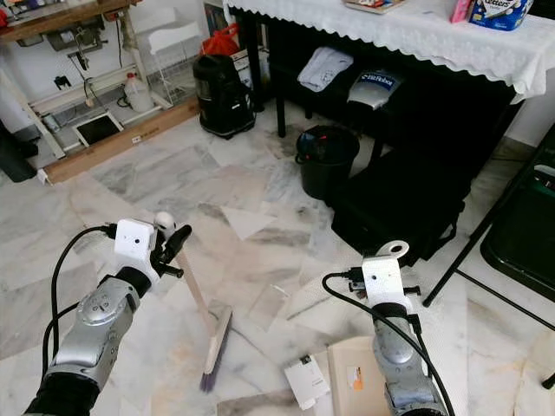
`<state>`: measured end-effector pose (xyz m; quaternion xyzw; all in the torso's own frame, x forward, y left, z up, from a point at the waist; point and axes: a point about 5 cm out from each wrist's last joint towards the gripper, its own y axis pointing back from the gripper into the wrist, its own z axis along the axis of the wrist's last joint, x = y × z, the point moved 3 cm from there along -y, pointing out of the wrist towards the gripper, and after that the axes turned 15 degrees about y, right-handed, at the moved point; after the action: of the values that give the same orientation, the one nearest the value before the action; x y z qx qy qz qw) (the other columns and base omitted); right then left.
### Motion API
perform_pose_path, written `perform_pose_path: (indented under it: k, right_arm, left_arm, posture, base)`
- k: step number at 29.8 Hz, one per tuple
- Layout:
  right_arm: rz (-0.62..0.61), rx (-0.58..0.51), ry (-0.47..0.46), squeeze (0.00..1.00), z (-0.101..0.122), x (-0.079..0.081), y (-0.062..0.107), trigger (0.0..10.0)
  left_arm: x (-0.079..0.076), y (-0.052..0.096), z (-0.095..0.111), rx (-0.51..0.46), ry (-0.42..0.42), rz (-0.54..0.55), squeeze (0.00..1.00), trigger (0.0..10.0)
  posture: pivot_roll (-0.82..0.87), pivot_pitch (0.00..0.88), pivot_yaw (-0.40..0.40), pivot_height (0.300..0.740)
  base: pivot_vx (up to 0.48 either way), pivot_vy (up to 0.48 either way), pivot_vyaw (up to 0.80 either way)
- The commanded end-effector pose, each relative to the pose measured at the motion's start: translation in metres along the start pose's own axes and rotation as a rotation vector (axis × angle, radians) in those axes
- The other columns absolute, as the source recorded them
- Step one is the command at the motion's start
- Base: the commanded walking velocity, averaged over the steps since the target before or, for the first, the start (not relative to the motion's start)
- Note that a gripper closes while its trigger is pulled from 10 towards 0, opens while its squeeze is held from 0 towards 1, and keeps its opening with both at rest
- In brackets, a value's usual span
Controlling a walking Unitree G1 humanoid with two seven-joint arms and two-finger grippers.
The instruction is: Sweep floor
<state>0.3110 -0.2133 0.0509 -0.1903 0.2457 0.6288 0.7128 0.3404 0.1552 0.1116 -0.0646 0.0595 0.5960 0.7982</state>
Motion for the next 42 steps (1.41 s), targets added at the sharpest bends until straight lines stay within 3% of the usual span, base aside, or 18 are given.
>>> perform_pose_path:
  k: [1, 16, 24, 30, 34, 40, 42]
  right_arm:
    - [0.012, 0.011, -0.014, 0.0, -0.003, 0.007, 0.002, 10.0]
    - [-0.017, -0.007, -0.113, 0.0, 0.003, 0.016, 0.001, 10.0]
    - [-0.02, -0.027, -0.121, 0.0, 0.007, 0.016, -0.001, 10.0]
    - [-0.016, -0.038, -0.131, 0.0, 0.012, 0.016, -0.005, 10.0]
    - [-0.017, -0.043, -0.133, 0.0, 0.013, 0.016, -0.007, 10.0]
    - [-0.015, -0.044, -0.134, 0.0, 0.013, 0.016, -0.008, 10.0]
    - [-0.016, -0.043, -0.135, 0.0, 0.013, 0.016, -0.008, 10.0]
  left_arm:
    - [0.004, -0.002, 0.007, -0.02, -0.034, 0.008, 0.0, 10.0]
    - [0.009, -0.003, -0.003, 0.053, -0.041, 0.013, 0.0, 10.0]
    - [0.013, -0.003, -0.005, 0.073, -0.051, 0.015, 0.0, 10.0]
    - [0.013, -0.004, -0.015, 0.155, -0.039, 0.011, 0.0, 10.0]
    - [0.016, -0.002, -0.028, 0.249, -0.091, -0.001, 0.0, 10.0]
    - [0.015, -0.001, -0.033, 0.276, -0.06, -0.011, 0.0, 10.0]
    - [0.013, -0.001, -0.035, 0.284, -0.014, -0.012, 0.0, 10.0]
  posture:
    - [-0.07, 0.095, 0.073, 0.74]
    - [-0.06, 0.091, 0.079, 0.74]
    - [-0.05, 0.089, 0.079, 0.74]
    - [-0.05, 0.086, 0.078, 0.74]
    - [-0.05, 0.086, 0.079, 0.74]
    - [-0.05, 0.088, 0.077, 0.74]
    - [-0.05, 0.088, 0.076, 0.74]
  base:
    - [0.0, 0.0, 0.0]
    - [0.0, 0.0, 0.0]
    - [0.0, 0.0, 0.0]
    - [0.0, 0.0, 0.0]
    - [0.0, 0.0, 0.0]
    - [0.0, 0.0, 0.0]
    - [0.0, 0.0, 0.0]
